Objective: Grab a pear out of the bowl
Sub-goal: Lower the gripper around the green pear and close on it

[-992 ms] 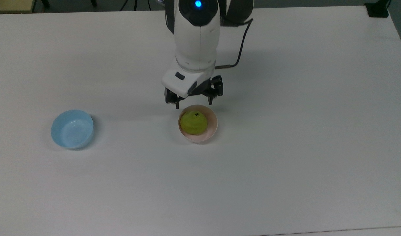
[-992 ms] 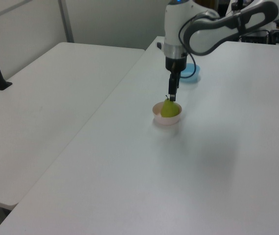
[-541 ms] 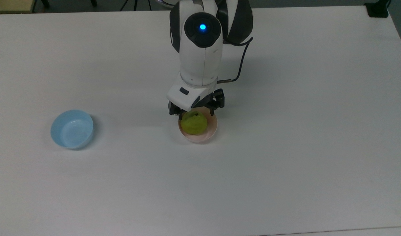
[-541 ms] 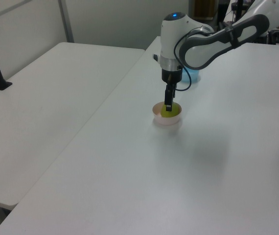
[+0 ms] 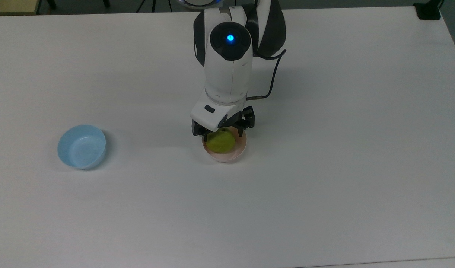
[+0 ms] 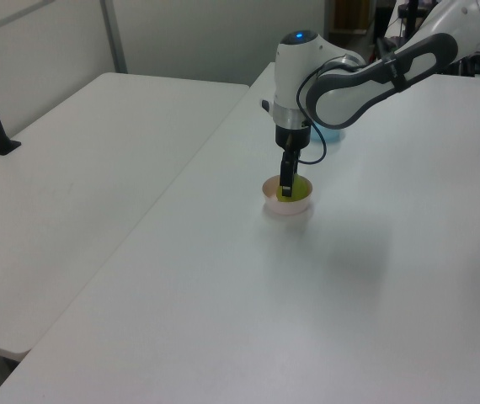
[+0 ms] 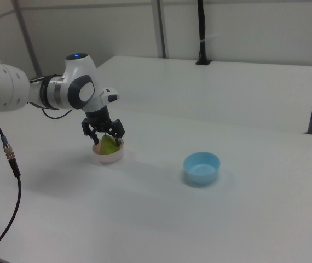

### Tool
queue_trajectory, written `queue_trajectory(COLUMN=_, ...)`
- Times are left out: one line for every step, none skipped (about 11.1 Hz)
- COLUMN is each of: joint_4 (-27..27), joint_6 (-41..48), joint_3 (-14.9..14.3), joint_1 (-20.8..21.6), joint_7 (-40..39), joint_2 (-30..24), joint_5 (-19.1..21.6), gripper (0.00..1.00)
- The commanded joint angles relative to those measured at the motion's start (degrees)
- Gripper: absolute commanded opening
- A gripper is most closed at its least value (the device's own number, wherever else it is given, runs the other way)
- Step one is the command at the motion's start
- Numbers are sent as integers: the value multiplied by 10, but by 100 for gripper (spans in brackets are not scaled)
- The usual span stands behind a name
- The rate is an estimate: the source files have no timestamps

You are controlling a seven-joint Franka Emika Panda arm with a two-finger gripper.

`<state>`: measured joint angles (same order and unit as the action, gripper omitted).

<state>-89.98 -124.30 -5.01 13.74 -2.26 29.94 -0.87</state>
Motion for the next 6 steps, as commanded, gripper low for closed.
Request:
queue_trajectory(joint_4=2, joint_6=-16, joint_3=-5, joint_1=9, joint_7=9, joint_2=10, joint_5=-14, gripper=88)
queue_trajectory(joint_4=2, joint_6=-15, joint_3=-5, joint_1=9, joint_7=9, joint_2=10, joint_5=-19, gripper=86)
queue_trajectory(joint_4=1, joint_6=-16, joint_3=-5, joint_1=9, joint_7=9, joint_2=10, joint_5=-19, gripper=80)
queue_trajectory(joint_4=1, joint_6=-15, joint_3=-5, joint_1=9, joint_7=6, joint_2=10, joint_5=-20, gripper=76)
queue_trajectory(joint_4=1, joint_6=-15, joint_3=-5, joint_1=9, joint_7=5, joint_2=10, joint_5=-21, gripper=68)
queue_trajectory(joint_4=2, joint_6=-12, joint_3=-5, joint_1=9, joint_7=5, joint_2=9, joint_5=-21, gripper=68)
